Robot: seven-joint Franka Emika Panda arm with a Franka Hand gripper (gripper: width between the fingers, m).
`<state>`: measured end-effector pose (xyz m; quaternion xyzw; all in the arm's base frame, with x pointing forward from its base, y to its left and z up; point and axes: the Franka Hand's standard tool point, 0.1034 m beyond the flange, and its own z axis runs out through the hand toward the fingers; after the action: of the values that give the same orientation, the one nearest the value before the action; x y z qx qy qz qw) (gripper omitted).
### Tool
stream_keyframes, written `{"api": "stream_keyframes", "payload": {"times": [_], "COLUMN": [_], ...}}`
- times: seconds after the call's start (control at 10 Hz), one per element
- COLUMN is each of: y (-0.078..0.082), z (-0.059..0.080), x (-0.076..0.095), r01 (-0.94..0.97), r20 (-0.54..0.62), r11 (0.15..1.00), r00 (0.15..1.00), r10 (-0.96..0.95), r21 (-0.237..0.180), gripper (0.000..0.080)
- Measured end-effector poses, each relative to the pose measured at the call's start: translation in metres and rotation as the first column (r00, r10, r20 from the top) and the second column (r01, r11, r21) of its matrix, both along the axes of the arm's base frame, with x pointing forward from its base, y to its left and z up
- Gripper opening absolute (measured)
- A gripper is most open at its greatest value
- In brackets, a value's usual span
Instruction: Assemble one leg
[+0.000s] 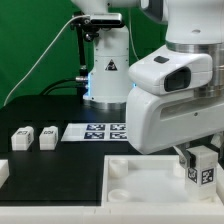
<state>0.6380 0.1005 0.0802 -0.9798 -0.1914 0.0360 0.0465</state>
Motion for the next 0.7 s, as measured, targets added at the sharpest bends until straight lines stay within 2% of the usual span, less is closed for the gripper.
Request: {"api": "stream_keyframes", "payload": {"times": [0.2,0.4,0.7], "y": [0.0019,0.0023,0.0030], "z": [-0.0005,-0.0005,-0.0005], "x": [0.0016,0.0019,0.0021], "r01": [0.290,0.476,0.740], "r20": [-0.001,-0.011,-0.028], "r11": [0.957,0.879,0.670], "r00": [0.957,0.879,0.669], "r10": [-0.290,-0.477,-0.742], "r21": [-0.016,-0.033,-0.061], "gripper": [0.0297,0.0297,0.0297]}}
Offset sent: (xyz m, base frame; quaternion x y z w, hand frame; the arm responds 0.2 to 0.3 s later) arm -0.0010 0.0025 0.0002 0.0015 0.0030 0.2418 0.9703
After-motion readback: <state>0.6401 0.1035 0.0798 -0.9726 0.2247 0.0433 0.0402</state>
